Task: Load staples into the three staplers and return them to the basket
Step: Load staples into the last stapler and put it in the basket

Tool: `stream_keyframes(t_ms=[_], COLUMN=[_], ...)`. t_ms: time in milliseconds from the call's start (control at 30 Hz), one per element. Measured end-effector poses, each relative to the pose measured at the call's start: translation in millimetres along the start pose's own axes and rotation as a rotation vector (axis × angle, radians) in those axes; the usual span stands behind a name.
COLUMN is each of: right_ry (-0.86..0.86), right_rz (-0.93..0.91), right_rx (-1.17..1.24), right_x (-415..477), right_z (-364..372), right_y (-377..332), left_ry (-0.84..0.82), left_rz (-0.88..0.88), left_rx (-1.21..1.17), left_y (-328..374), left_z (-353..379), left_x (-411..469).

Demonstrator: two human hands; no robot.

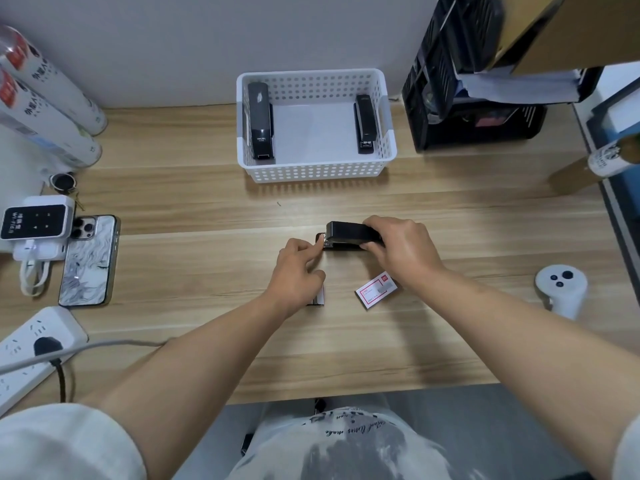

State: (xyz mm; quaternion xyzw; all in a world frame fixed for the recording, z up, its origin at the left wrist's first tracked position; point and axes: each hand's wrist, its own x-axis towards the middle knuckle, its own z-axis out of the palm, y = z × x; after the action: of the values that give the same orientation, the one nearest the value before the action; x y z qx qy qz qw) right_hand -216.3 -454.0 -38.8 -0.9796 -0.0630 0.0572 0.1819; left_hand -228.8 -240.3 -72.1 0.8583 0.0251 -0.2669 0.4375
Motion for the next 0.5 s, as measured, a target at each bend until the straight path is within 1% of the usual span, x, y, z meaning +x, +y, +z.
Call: stream_keyframes(t_ms=[433,500], right_ry=[-0.058,-0.088], right_rz=[-0.020,-0.017], right_rx=[-0.026,-0.006], right_x=[3.4,3.6], right_z=[-4.4,-8.0], right_y=[0.9,1.3], left_ry=[0.018,0.053], left_rz=[-0.036,-0.048], left_rx=[-0.021,-0.041], left_y=[9.8,17.1], left_z=[-2.9,-8.2], left_x=[1.4,1.0])
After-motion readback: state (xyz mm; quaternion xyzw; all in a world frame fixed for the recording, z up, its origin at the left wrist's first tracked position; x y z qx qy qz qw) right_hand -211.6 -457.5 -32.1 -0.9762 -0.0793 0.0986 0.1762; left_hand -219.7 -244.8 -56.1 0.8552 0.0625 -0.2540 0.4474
